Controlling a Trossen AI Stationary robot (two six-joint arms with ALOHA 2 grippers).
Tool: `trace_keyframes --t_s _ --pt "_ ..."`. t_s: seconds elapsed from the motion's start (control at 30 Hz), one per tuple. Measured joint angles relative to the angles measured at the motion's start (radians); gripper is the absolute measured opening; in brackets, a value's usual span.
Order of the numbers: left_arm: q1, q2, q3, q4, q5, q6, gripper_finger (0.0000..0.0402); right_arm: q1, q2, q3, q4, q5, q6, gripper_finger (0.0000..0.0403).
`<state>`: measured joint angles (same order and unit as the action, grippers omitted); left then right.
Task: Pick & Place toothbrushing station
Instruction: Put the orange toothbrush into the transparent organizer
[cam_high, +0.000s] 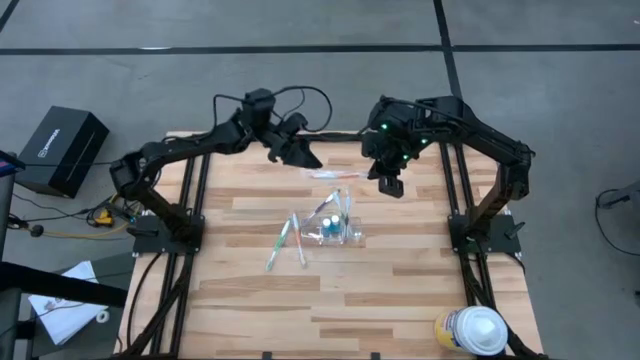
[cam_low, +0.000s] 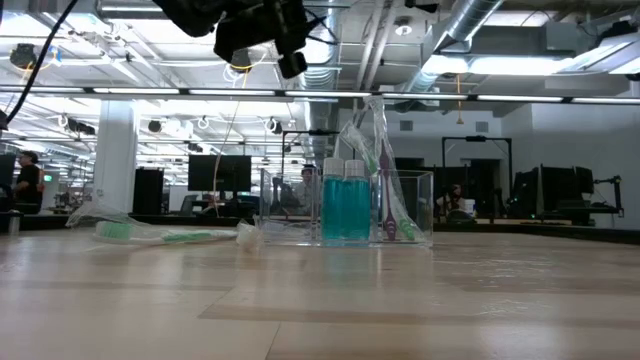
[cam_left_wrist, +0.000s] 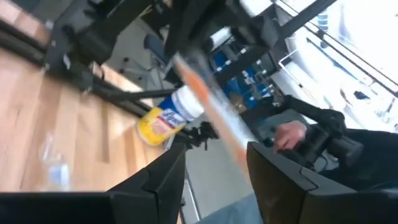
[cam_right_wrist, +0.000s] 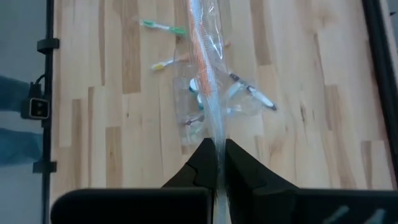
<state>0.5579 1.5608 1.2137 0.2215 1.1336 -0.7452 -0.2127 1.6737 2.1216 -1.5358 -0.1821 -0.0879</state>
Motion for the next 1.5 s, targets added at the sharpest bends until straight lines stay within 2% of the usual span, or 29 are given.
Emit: trace_keyframes --t_s 0.23,0.6,0.97,1.37,1.5 --pt "0.016 0.0 0.001 0.257 0.007 -0.223 0.0165 0.001 0.008 0.001 -0.006 -0.011 -0.013 0.0005" --pt "-0.047 0.0 0.001 0.257 0.016 -0.228 0.0165 -0.021 0.061 0.0 0.021 -0.01 -0.043 0.0005" --pt "-0.039 0.0 0.001 0.213 0.019 -0.178 0.0163 -0.052 0.059 0.103 0.023 -0.031 -0.027 0.0005" --pt "-0.048 0.012 0.001 0.177 0.024 -0.147 0.0162 -0.059 0.066 0.107 0.026 -0.047 -0.024 0.0005" --pt "-0.053 0.012 0.001 0.171 0.018 -0.143 0.0143 -0.065 0.066 0.107 0.028 -0.049 -0.024 0.0005"
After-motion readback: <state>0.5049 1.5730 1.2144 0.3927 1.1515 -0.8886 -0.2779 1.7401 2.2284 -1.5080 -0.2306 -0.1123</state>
